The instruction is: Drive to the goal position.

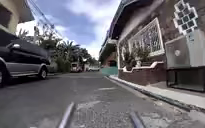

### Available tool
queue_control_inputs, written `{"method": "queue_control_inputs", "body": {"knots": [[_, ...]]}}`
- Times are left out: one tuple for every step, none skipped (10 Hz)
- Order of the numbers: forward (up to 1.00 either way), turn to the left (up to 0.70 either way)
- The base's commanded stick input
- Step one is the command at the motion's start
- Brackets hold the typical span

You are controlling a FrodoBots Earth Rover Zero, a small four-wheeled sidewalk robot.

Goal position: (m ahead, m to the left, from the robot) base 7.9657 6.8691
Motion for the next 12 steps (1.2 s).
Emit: {"method": "queue_control_inputs", "body": {"knots": [[0.85,0.0],[0.85,0.0],[0.85,0.0],[0.85,0.0],[0.85,0.0],[0.85,0.0],[0.85,0.0],[0.85,0.0],[0.85,0.0],[0.85,0.0],[0.85,0.0],[0.85,0.0]]}}
